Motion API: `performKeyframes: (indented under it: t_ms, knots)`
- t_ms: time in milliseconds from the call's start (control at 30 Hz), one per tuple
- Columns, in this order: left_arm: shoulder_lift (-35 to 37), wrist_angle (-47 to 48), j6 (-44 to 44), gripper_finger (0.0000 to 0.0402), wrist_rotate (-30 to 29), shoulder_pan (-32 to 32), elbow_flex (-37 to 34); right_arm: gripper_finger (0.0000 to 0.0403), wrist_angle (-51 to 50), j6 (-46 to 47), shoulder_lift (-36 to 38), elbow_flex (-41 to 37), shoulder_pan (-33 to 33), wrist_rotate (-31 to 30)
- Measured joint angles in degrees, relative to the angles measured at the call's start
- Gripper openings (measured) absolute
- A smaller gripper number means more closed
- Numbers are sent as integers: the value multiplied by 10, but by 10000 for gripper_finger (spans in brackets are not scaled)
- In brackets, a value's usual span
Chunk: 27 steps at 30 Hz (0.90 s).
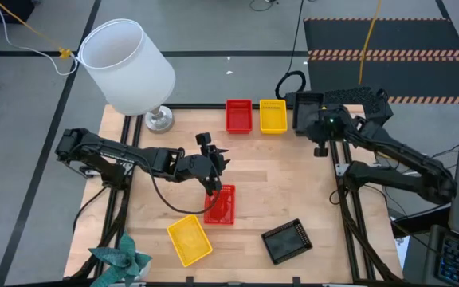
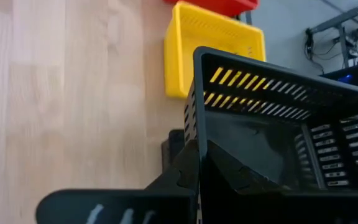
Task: Stack baskets by color
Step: Stack the bottom left black bin on top of the top black bin
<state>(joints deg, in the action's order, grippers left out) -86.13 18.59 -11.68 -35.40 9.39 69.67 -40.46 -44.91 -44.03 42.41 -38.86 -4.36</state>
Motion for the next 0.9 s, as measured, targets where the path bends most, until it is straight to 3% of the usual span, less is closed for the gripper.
performKeyframes:
  t_ms: [267, 467, 633, 900]
  knots:
    - [0, 0, 1, 147, 0, 0, 0, 6, 5, -3, 0, -9, -32, 47]
    - [0, 0, 0, 147, 0, 0, 0, 6, 32, -5, -6, -9, -60, 47]
    - [0, -2, -23, 147, 0, 0, 0, 6, 30, 21, -48, -9, -78, 45]
    - [0, -29, -79, 147, 0, 0, 0, 6, 47, -12, -112, -10, -94, 45]
